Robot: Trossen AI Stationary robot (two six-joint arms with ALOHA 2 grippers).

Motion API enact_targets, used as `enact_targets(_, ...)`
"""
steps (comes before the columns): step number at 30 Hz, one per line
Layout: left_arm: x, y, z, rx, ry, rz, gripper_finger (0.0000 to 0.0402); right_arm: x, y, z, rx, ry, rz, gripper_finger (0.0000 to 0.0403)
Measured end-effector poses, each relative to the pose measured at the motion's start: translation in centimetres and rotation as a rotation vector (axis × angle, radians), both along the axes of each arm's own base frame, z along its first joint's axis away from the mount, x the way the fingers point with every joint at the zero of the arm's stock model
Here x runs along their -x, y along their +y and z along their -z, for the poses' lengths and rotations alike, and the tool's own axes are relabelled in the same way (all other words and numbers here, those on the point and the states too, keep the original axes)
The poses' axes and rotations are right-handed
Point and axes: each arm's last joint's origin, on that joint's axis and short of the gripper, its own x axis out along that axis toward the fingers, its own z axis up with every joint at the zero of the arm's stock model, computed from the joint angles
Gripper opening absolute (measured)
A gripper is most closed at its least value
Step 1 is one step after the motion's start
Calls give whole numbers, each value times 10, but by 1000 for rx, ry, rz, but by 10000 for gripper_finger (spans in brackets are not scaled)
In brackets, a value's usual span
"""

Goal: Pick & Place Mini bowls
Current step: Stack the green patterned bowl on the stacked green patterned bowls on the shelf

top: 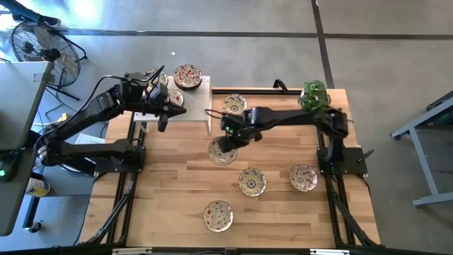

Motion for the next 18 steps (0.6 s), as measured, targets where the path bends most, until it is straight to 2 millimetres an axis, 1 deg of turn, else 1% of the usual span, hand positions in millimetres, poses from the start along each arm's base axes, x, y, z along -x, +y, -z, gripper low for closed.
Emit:
enact_targets(2,2,-1,0,-5,5,-14,0,-6,-2,13,-16,21,6,6)
enact_targets(11,10,-4,-1,-19,15,-52,0,-22,-5,58,-37,91,39,7)
enact_targets(14,10,-4,-1,-17,19,-51,0,-28,-5,65,-47,75,51,10)
enact_targets(18,10,-4,-1,-21,20,-50,0,-32,-6,64,-18,31,69,13)
